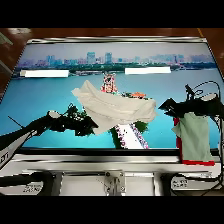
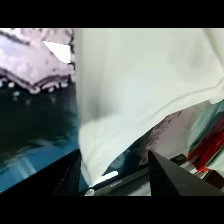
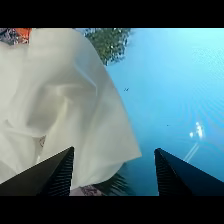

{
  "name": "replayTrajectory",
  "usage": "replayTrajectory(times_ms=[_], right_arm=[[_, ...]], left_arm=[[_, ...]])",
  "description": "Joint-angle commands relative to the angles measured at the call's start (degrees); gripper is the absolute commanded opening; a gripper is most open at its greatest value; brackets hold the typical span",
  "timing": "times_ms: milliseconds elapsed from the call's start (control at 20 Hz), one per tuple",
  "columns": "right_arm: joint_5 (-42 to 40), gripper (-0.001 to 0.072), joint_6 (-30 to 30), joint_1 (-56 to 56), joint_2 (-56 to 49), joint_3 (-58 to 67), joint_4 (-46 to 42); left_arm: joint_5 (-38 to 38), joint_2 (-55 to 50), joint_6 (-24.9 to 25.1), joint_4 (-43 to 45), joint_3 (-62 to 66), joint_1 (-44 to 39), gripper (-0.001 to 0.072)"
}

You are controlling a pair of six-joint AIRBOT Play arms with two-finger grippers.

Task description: Fold the shirts.

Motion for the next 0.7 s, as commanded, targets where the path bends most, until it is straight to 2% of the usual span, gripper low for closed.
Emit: replayTrajectory(times_ms=[0,50,150,250,450,650], right_arm=[[0.0,0.0631,-1.1,1.7,-0.5,0.0,0.2],[0.0,0.0632,-1.6,2.8,-0.7,0.0,0.1],[-1.0,0.0632,-1.7,5.1,-1.5,0.0,-0.8],[-1.6,0.0632,-1.7,6.8,-2.4,0.0,-1.0],[-2.3,0.0631,-1.0,7.4,-2.6,0.0,-1.4],[-1.0,0.0631,0.5,7.0,-2.6,0.2,-6.7]], left_arm=[[5.5,-1.1,0.1,-4.1,0.2,-1.2,0.0437],[6.2,-1.4,0.1,-5.3,0.2,-1.2,0.0401],[6.9,-1.5,0.1,-6.0,0.2,-1.1,0.0148],[6.6,-1.3,1.7,-6.0,0.2,-1.1,0.0041],[6.9,1.9,6.2,-5.9,0.2,-0.5,0.0037],[6.8,5.4,6.3,-5.9,0.2,2.7,0.0037]])
